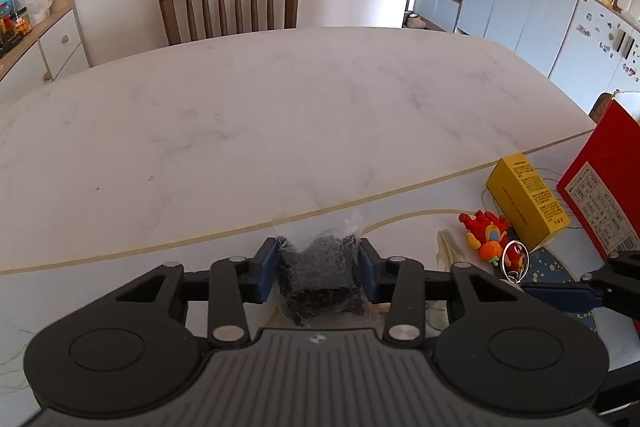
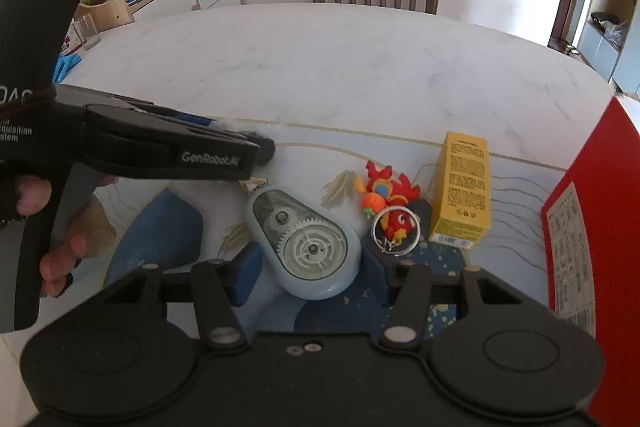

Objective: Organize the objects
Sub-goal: 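Grasp the black bead bag with the left tool while the right tool grasps the pale blue tape dispenser, then carry the tape dispenser with the right tool while the left tool carries the black bag into the box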

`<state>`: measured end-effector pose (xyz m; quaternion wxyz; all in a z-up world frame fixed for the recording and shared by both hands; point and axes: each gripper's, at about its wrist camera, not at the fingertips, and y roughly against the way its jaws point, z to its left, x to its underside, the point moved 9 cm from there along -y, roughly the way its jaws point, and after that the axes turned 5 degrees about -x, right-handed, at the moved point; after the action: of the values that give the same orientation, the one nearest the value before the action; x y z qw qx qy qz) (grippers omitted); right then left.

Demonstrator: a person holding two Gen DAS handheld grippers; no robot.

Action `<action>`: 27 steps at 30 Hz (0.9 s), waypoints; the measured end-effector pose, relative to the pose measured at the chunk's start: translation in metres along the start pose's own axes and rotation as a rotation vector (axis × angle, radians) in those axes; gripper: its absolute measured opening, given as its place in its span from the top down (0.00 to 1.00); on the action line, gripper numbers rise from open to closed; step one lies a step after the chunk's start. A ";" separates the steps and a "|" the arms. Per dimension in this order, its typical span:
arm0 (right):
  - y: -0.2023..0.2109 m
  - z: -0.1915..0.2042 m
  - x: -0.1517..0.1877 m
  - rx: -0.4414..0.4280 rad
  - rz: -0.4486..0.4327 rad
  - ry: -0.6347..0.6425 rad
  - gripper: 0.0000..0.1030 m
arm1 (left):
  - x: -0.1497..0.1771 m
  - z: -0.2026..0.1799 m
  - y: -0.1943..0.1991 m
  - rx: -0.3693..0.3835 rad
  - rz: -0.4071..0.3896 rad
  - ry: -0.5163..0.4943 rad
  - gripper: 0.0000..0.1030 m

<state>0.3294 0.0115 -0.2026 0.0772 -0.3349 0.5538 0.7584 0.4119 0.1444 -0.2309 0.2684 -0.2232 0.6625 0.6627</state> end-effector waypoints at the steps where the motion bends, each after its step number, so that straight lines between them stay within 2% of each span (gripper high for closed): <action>1: 0.001 -0.001 0.000 0.003 -0.002 -0.004 0.48 | 0.000 0.000 0.002 -0.001 -0.002 0.000 0.62; 17: 0.038 -0.006 0.009 0.015 -0.063 -0.052 0.49 | 0.009 0.008 0.051 -0.003 -0.027 0.015 0.63; 27: 0.092 -0.008 0.012 0.002 -0.151 -0.087 0.49 | 0.007 -0.020 0.098 0.014 -0.067 -0.028 0.63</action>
<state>0.2793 -0.0332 -0.1387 0.1584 -0.3426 0.5237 0.7637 0.3416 0.1268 -0.1609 0.3014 -0.2341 0.6554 0.6518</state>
